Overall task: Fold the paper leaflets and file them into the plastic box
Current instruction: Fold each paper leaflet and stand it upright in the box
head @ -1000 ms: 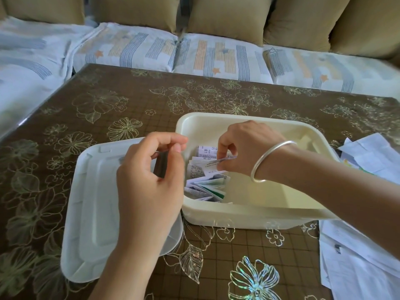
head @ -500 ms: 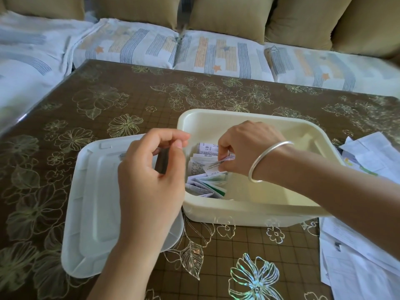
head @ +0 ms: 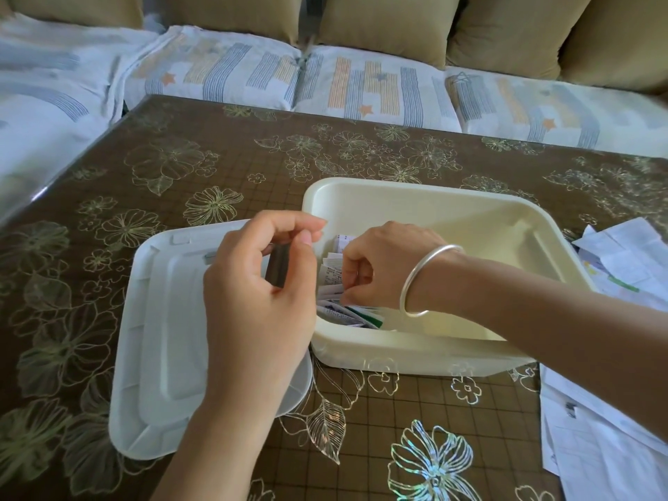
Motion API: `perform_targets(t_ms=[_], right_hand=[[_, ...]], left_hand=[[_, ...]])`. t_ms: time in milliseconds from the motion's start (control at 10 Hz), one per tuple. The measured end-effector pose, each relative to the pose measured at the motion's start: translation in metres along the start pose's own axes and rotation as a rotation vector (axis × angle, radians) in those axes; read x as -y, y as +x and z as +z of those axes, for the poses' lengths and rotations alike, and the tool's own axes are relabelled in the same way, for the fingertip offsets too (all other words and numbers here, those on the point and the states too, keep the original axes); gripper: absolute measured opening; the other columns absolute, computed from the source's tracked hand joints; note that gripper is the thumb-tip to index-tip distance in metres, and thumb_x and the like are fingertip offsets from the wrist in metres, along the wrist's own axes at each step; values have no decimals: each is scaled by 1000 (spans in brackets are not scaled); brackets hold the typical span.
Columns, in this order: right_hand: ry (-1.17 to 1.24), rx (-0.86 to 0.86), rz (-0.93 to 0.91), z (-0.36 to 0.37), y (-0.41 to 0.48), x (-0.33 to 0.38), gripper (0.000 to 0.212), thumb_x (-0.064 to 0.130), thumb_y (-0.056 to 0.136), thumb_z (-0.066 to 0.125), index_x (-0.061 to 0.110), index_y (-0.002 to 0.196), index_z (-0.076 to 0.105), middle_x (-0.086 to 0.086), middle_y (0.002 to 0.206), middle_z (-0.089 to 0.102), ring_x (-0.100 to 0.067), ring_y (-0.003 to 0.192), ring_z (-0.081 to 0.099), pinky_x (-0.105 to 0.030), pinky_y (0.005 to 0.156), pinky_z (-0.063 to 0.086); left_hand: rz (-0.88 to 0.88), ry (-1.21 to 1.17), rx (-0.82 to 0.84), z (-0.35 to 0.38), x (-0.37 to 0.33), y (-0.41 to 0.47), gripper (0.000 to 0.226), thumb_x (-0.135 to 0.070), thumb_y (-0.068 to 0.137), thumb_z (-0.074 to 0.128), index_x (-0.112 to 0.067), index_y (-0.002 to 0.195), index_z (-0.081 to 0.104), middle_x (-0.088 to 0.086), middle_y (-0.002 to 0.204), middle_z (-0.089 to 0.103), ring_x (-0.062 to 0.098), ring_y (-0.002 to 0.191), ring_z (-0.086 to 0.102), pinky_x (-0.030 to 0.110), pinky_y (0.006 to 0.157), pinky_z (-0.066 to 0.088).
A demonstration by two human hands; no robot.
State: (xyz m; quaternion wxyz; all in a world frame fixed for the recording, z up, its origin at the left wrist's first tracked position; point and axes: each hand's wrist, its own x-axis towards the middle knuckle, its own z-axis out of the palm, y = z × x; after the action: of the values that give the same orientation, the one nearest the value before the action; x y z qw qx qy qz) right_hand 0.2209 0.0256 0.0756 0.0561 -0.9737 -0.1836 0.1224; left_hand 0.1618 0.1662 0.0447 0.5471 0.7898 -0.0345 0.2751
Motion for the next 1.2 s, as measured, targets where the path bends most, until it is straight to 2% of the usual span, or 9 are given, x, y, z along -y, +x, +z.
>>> perform_targets(t_ms=[200,300,400,500,600,800,1000,1100,1200], right_hand=[[133,-39,83,-19,-5,-15,13,36,86,66,25,79,64,12,68,66,-7,59,61,-22,65,49],[162,140,206,-26,-15,-25,20,39,87,64,19,83,64,9,64,71,-4,53,67,-15,49,48],[308,301,322,-19,-19,-24,28,33,88,65,6,92,63,-2,70,74,-17,63,72,-23,55,57],[563,329,400,-12,-16,-15,14,14,91,62,2,89,55,-12,70,72,-24,64,71,-28,55,59],[689,312,399,-10,-11,-10,11,0,92,56,5,84,52,-13,70,70,-25,62,69,-26,53,58],[721,329,366,-7,-7,-4,16,-7,90,55,8,83,53,-13,74,70,-20,56,67,-26,52,58],[612,245,335,-13,-15,-10,12,-1,94,50,8,86,53,-14,80,73,-30,70,71,-32,60,57],[588,155,277,-22,-27,-14,10,3,94,52,10,86,54,-11,77,74,-26,70,71,-28,53,56],[663,-14,185,-29,-47,-15,7,7,93,56,10,87,54,-7,72,73,-15,54,66,-21,42,47]], left_hand=[[3,4,1,0,1,0,18,-20,91,52,-22,96,69,-15,94,68,9,99,63,20,84,49],[2,10,-3,0,1,0,18,-20,91,52,-22,97,69,-15,95,68,10,99,63,20,83,49],[2,15,-3,0,1,0,18,-20,91,52,-23,97,69,-16,95,68,10,99,63,19,83,49],[-4,10,-3,0,1,-1,18,-21,91,52,-22,97,69,-15,95,69,9,100,63,19,83,50],[-4,8,-2,0,1,-1,18,-20,91,52,-22,97,69,-15,95,69,9,100,63,20,84,49],[-7,16,0,0,1,-1,19,-22,91,51,-22,97,69,-14,95,68,9,99,63,15,81,48],[-47,-15,22,-2,-2,0,19,-21,94,50,-22,97,69,-17,93,69,4,97,62,11,79,45],[-88,-91,34,-10,-7,0,23,-19,100,48,-25,95,69,-17,92,70,2,97,64,15,80,48],[-69,-88,7,-21,-17,-3,23,-16,100,49,-27,94,69,-18,92,70,3,95,65,17,80,50]])
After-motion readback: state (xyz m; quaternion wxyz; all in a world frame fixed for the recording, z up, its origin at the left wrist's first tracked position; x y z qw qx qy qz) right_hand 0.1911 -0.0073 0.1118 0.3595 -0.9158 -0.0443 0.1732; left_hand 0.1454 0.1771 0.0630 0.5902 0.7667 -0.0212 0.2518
